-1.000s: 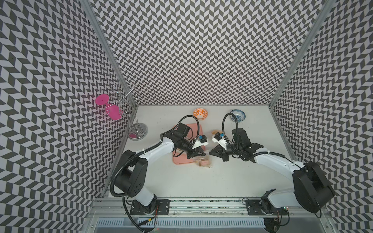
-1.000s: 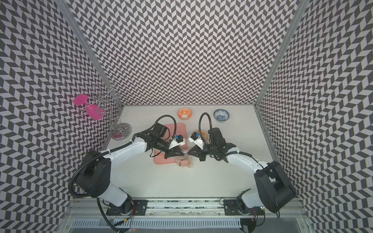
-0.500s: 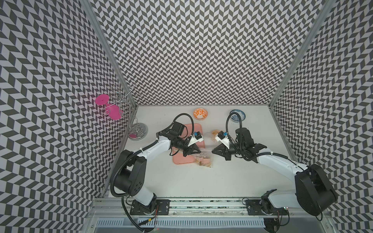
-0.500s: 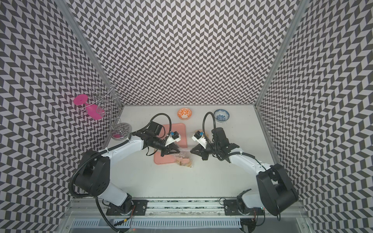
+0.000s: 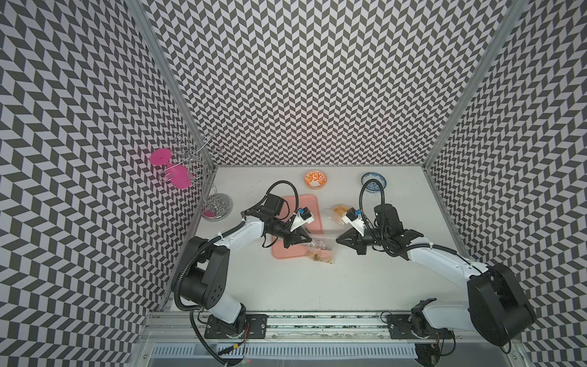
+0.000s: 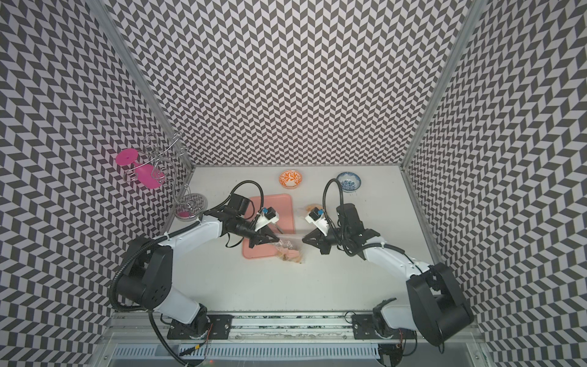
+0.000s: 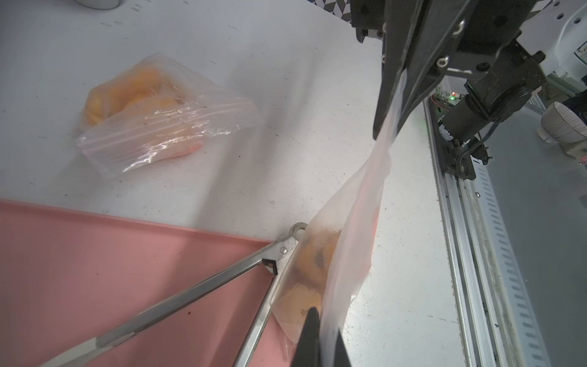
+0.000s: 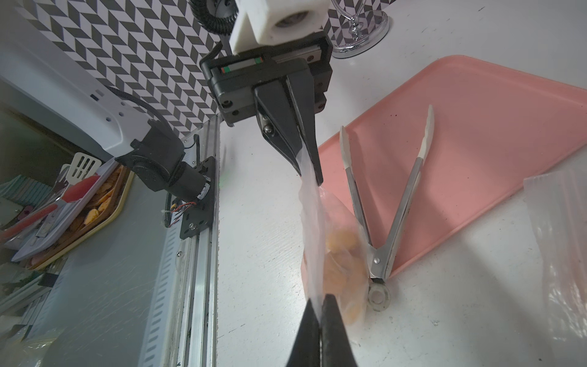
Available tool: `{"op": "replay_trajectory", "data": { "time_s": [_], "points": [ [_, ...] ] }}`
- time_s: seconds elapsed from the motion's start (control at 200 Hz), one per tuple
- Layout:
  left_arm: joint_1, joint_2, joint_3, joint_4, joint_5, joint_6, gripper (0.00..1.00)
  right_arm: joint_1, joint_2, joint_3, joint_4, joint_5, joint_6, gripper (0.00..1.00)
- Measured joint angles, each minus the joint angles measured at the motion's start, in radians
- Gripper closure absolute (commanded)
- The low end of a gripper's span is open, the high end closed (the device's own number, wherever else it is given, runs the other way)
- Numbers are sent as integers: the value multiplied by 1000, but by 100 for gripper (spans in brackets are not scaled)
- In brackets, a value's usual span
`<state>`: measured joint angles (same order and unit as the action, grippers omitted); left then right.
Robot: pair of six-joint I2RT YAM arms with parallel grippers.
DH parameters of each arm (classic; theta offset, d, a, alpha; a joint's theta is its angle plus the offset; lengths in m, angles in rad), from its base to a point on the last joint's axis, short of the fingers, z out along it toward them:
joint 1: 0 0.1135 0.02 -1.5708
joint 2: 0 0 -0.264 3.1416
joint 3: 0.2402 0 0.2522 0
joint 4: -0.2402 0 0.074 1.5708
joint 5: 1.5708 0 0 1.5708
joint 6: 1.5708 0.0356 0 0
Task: Put the cookies into a resealable bag to prevent moisture
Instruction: Place the ziploc bag at the center of the board.
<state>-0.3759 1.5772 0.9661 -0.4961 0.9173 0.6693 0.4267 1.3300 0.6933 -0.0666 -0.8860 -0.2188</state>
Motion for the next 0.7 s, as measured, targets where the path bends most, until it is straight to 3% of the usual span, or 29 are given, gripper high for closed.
{"op": "replay_trajectory", "data": {
  "time_s": [0.511,0.701],
  "points": [
    [77,-47,-76,133,137,-90,77,-26,-22,-25,5,1,30,100],
    [75,-20,-77,153,170,-95,85,-31,-22,-26,20,-1,46,100]
  ]
}}
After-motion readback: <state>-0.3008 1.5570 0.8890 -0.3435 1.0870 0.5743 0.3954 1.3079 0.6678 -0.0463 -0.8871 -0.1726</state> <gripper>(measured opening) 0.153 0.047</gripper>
